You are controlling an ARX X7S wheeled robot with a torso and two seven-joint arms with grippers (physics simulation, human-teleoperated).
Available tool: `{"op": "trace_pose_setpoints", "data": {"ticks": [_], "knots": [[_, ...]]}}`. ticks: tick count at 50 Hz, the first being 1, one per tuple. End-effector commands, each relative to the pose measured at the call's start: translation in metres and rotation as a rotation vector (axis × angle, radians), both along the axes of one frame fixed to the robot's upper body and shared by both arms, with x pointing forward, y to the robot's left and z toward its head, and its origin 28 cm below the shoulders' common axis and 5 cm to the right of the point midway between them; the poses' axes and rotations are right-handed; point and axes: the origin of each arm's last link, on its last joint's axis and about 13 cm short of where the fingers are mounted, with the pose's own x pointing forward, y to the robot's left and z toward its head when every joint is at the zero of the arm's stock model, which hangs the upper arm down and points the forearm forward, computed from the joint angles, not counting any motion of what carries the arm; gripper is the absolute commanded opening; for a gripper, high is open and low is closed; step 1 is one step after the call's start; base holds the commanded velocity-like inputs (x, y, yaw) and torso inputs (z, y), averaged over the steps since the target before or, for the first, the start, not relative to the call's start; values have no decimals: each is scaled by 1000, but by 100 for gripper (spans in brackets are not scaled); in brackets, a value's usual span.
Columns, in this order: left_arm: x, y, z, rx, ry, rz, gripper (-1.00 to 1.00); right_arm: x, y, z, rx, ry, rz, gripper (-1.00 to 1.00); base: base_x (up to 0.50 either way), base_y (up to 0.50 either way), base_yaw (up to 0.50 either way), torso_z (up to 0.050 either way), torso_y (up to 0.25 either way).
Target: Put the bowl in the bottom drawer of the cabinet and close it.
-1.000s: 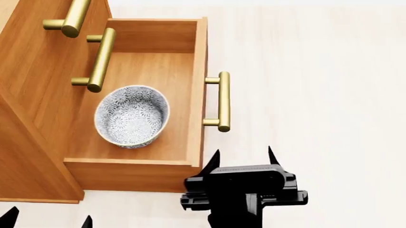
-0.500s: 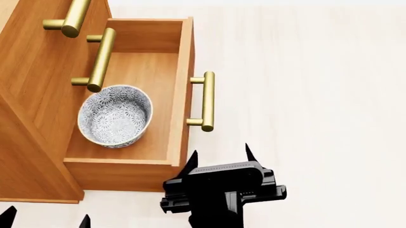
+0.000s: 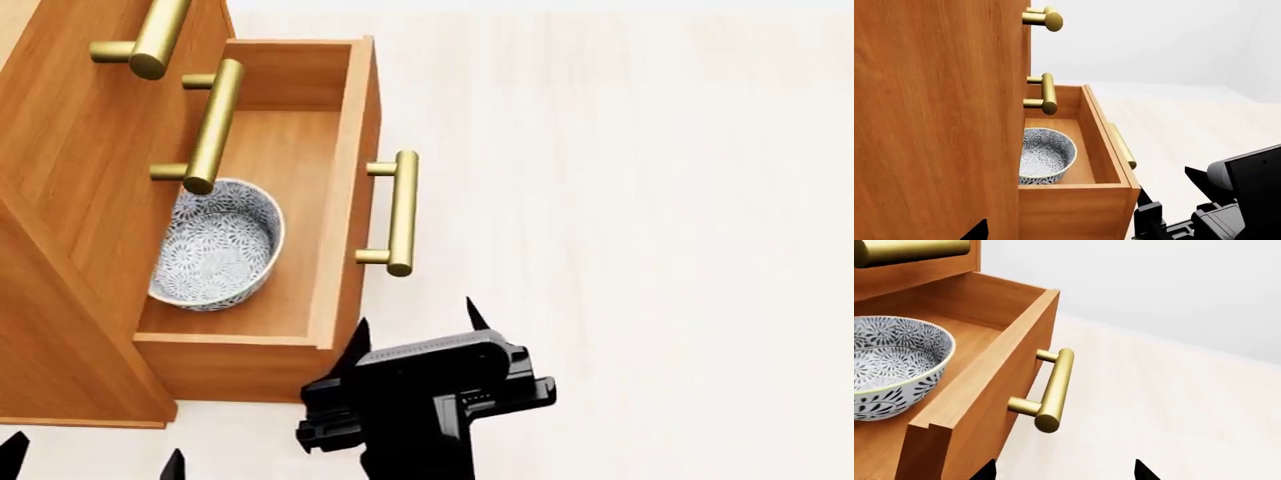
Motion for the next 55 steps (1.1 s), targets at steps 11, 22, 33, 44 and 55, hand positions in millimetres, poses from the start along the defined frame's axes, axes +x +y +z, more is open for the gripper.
{"op": "trace_pose_setpoints", "data": {"ticks": [11,22,33,44,55], "knots": [[1,0,-1,0,2,0,100,5,18,-2,1,42,108,100,0,0,0,0,0],[1,0,-1,-1,-1,-1,100,7,26,-5,-17,50,143,100,0,0,0,0,-2],[0,0,0,-2,0,-2,100,9,34,-6,-19,54,176,100,0,0,0,0,0],[0,-1,-1,-1,1,-4,100,10,41,-4,-1,68,228,100,0,0,0,0,0],[1,0,-2,-3,0,-3,100,14,48,-4,-1,76,257,100,0,0,0,0,0]]}}
